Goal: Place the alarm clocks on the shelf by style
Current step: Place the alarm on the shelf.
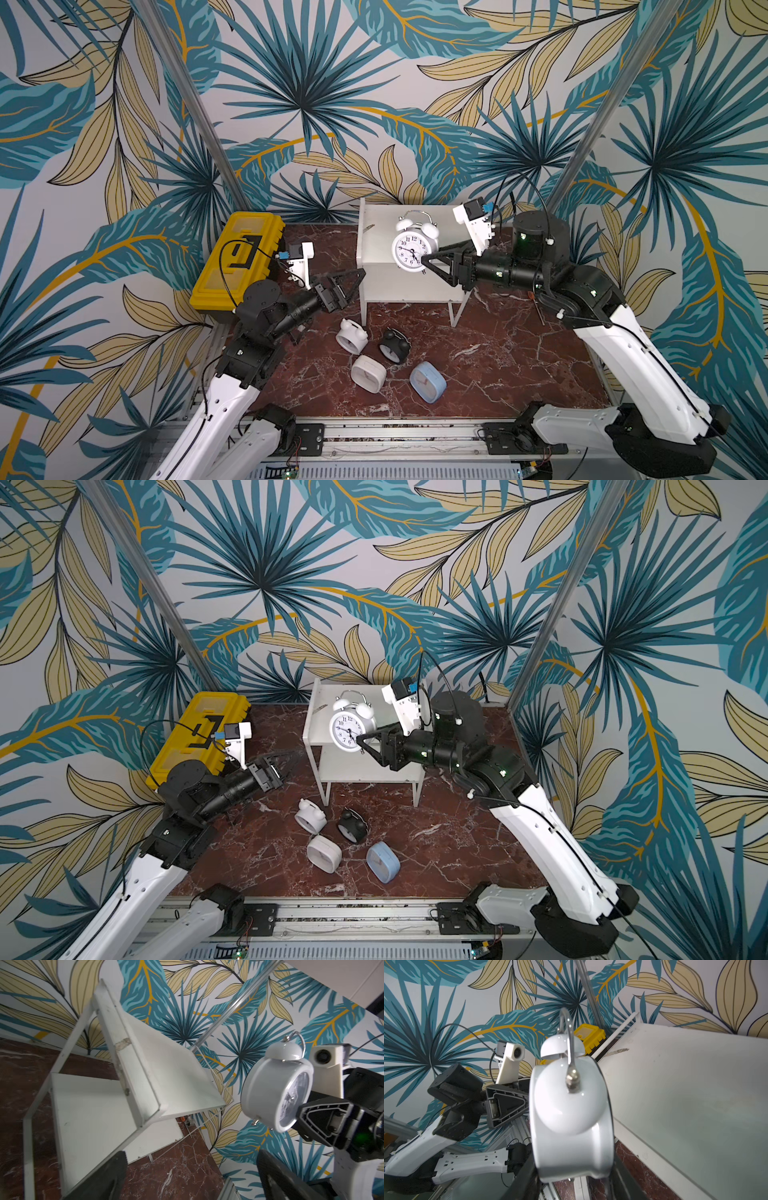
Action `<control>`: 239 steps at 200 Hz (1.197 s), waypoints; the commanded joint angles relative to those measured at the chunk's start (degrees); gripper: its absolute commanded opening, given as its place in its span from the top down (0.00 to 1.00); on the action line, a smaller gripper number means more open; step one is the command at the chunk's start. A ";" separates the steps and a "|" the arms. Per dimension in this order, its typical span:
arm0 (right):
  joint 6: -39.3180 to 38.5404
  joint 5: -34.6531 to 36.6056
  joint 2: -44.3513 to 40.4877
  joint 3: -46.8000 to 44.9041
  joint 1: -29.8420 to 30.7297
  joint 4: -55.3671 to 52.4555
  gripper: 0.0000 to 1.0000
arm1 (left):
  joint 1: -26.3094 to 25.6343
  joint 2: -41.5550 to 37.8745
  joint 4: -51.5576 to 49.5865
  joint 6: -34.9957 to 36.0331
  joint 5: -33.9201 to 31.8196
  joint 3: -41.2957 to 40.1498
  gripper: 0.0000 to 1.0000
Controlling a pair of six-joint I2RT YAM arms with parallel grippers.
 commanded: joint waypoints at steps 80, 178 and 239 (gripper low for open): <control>-19.69 -11.76 18.49 19.62 -9.35 -1.03 0.80 | 0.90 -2.66 6.69 -1.62 5.97 -5.10 0.02; -21.91 -18.49 32.71 28.52 -11.38 2.31 0.80 | 0.98 -2.40 14.63 -6.43 7.10 -11.09 0.06; -22.60 -20.89 36.01 29.53 -11.41 2.12 0.77 | 0.97 0.20 16.56 -6.75 8.34 -10.61 0.07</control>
